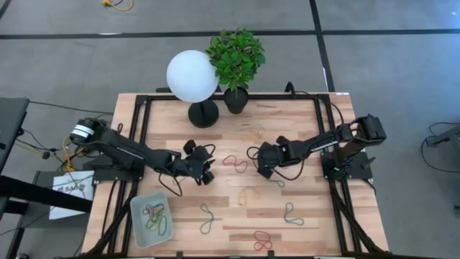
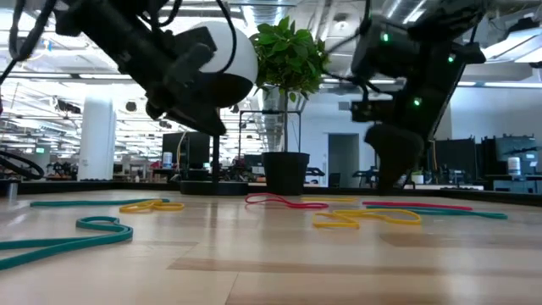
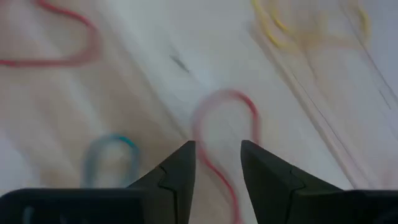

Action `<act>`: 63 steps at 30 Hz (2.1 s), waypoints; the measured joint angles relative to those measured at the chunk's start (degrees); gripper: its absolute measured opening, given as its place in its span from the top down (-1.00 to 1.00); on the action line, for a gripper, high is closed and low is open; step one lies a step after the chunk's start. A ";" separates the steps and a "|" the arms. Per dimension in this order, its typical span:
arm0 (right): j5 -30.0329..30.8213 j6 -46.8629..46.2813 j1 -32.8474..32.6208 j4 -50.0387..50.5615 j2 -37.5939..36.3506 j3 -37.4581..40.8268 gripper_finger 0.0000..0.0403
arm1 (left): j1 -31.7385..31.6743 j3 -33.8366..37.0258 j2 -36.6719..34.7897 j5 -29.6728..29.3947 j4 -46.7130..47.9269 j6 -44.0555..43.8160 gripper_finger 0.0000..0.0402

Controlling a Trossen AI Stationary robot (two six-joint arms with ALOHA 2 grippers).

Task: Pick and place items into bin
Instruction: Put the red rubber band into the gray bin

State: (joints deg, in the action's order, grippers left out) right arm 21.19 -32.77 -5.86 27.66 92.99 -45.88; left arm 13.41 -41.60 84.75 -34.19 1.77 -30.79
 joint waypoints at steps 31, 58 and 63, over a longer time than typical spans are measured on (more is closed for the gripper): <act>0.10 -1.69 1.03 1.83 4.91 -0.03 0.40 | -0.02 0.00 8.22 -0.69 -6.02 -0.11 0.60; 1.18 18.19 -4.78 -35.37 -3.34 -0.33 1.00 | 0.19 -0.02 8.15 -0.75 -16.64 2.57 0.60; -1.30 22.12 -6.27 -40.67 -2.40 -0.34 1.00 | 0.63 -0.02 8.14 -1.35 -17.08 4.62 0.60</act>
State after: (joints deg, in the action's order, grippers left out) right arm 19.89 -10.65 -12.14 -13.01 90.59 -46.22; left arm 14.04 -41.63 92.89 -35.54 -15.31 -26.17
